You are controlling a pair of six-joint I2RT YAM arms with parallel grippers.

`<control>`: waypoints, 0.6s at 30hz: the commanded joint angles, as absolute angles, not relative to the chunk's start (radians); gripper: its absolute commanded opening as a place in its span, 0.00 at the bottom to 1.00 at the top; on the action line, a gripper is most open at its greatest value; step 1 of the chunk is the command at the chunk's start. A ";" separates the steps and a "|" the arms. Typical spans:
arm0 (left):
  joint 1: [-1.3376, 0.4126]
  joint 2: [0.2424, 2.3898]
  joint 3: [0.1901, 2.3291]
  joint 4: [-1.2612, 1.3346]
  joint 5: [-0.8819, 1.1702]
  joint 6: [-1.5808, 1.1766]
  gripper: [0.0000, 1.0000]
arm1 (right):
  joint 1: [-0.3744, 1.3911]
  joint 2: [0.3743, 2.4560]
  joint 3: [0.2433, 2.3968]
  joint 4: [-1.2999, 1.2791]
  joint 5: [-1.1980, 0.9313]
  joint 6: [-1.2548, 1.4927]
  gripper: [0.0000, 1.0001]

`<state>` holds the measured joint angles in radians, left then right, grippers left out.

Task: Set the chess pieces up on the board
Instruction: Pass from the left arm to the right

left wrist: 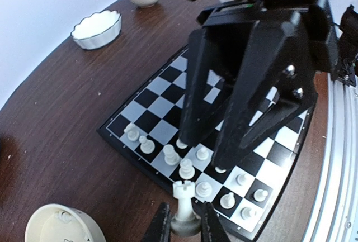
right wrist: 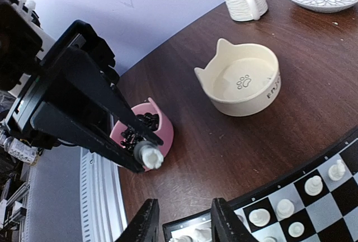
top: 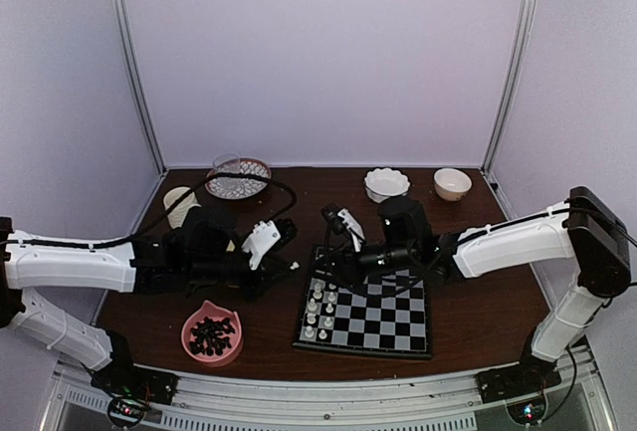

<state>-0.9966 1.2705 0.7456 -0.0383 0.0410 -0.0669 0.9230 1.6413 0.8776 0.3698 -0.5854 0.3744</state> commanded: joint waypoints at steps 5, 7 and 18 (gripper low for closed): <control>-1.051 1.259 0.735 0.064 0.015 0.051 0.09 | 0.942 1.665 0.905 0.470 -0.685 0.449 0.37; -1.064 1.270 0.743 0.059 -0.026 0.062 0.09 | 0.942 1.669 0.902 0.494 -0.699 0.463 0.37; -1.090 1.297 0.754 0.057 -0.050 0.081 0.09 | 0.946 1.698 0.918 0.504 -0.704 0.491 0.28</control>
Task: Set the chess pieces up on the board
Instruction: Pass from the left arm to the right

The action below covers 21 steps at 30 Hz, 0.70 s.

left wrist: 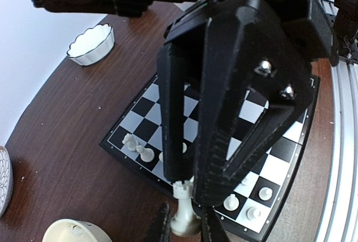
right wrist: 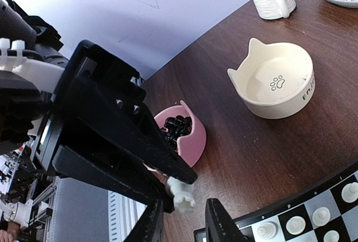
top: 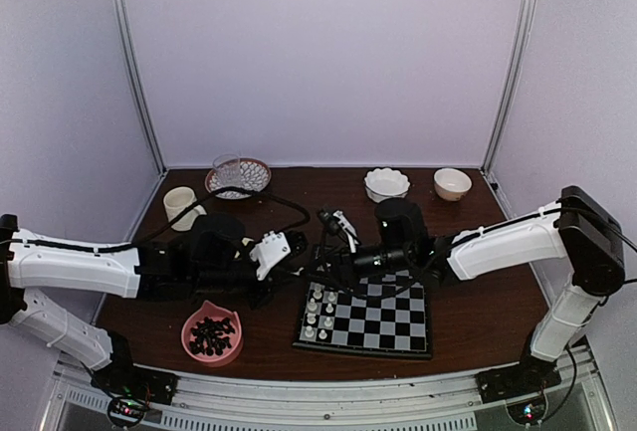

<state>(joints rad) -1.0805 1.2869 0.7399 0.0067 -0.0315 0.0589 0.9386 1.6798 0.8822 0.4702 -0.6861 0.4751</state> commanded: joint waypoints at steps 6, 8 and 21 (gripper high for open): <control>-1.101 1.303 0.756 0.060 -0.056 0.089 0.09 | 0.947 1.710 0.928 0.501 -0.710 0.495 0.24; -1.106 1.305 0.756 0.060 -0.058 0.094 0.09 | 0.946 1.713 0.929 0.501 -0.710 0.498 0.24; -1.115 1.300 0.741 0.082 -0.099 0.090 0.25 | 0.949 1.699 0.928 0.467 -0.676 0.464 0.05</control>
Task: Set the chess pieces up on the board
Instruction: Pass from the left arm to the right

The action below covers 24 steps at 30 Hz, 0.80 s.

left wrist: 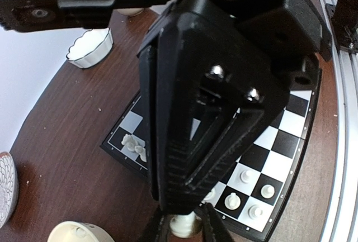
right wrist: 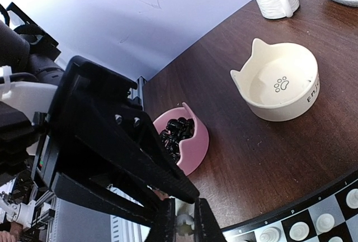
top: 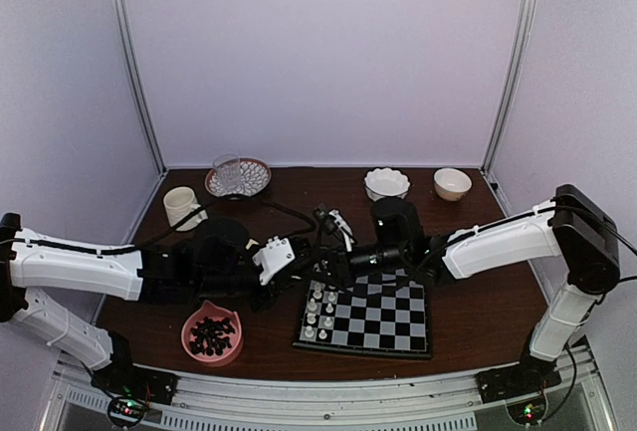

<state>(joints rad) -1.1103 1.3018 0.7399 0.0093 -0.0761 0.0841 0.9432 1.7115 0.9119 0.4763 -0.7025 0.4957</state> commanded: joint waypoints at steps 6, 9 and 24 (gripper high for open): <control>-1.115 1.269 0.721 0.110 -0.146 0.064 0.47 | 0.947 1.584 0.949 0.234 -0.459 0.309 0.02; -1.114 1.237 0.705 0.122 -0.193 0.045 0.54 | 0.944 1.559 1.016 0.050 -0.292 0.238 0.01; -0.827 1.177 0.694 -0.043 -0.359 -0.268 0.63 | 0.928 1.926 1.548 -0.519 0.075 0.091 0.02</control>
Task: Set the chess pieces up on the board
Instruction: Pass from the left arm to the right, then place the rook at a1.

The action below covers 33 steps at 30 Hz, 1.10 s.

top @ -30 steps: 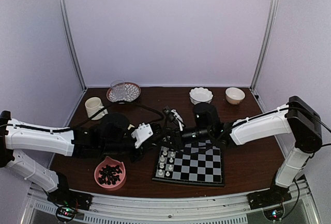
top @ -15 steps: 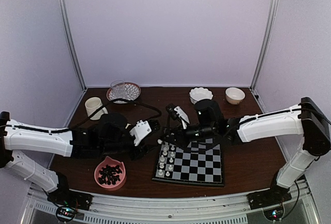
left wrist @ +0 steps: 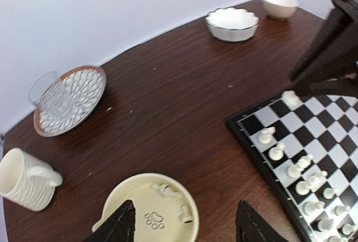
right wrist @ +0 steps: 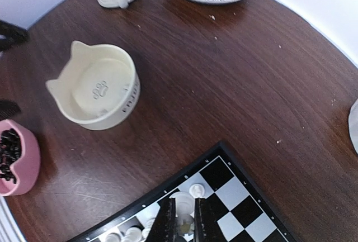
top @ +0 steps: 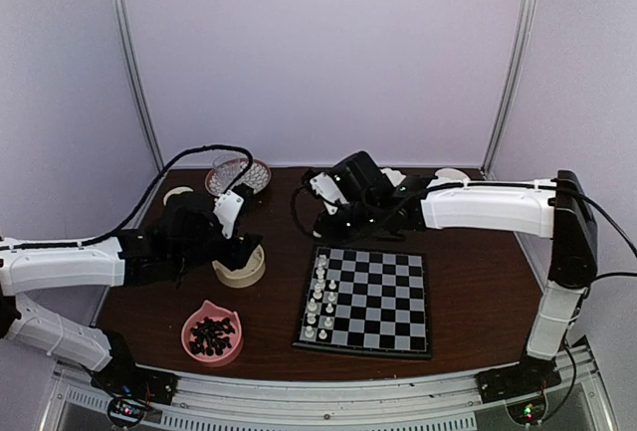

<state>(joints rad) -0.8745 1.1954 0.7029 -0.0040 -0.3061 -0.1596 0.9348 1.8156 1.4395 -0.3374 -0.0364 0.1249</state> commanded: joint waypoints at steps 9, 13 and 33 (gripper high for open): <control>-0.794 1.242 0.725 -0.088 -0.384 -0.304 0.64 | 0.916 2.138 1.780 -0.671 0.190 0.090 0.02; -0.791 1.269 0.744 -0.107 -0.374 -0.316 0.64 | 0.903 2.159 1.791 -0.661 0.184 0.092 0.02; -0.784 1.330 0.788 -0.153 -0.371 -0.328 0.65 | 0.881 2.234 1.822 -0.641 0.120 0.092 0.05</control>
